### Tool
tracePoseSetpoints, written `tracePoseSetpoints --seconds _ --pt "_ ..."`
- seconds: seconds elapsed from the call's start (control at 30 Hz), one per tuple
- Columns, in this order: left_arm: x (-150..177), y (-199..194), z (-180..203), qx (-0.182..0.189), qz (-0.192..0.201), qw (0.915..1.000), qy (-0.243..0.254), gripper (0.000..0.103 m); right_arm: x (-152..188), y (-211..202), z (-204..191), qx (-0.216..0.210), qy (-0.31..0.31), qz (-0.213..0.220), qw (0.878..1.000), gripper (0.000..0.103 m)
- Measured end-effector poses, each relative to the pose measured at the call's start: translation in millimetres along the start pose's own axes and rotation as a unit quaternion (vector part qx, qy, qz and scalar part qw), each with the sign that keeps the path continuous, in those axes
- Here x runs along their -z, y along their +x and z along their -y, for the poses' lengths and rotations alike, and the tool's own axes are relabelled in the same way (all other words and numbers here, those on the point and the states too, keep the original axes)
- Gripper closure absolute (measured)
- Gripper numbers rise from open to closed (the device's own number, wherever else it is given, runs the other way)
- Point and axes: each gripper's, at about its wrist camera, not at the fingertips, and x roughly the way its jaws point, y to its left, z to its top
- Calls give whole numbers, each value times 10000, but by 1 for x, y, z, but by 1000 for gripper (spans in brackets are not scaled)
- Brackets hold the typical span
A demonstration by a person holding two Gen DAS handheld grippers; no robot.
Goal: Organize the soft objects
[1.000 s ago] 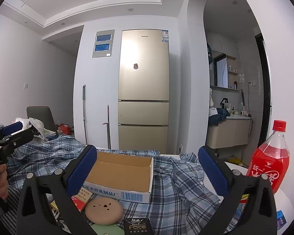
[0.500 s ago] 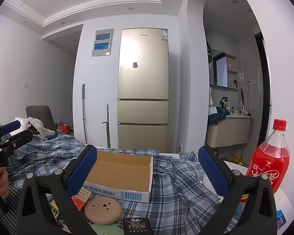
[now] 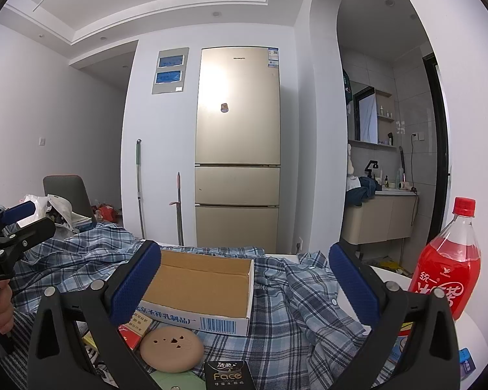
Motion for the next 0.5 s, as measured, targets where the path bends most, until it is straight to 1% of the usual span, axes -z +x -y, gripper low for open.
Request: tracePoseSetpoints --seconds 0.23,0.33,0.5 --pt "1 0 -1 29 7 10000 -40 0 0 1 -1 -2 -5 8 10000 0" --pt "0 -1 -1 -36 28 10000 -31 0 0 0 0 -2 0 6 10000 0" --pt "0 -3 -1 -31 45 10000 -30 0 1 0 -1 -3 -3 18 10000 0"
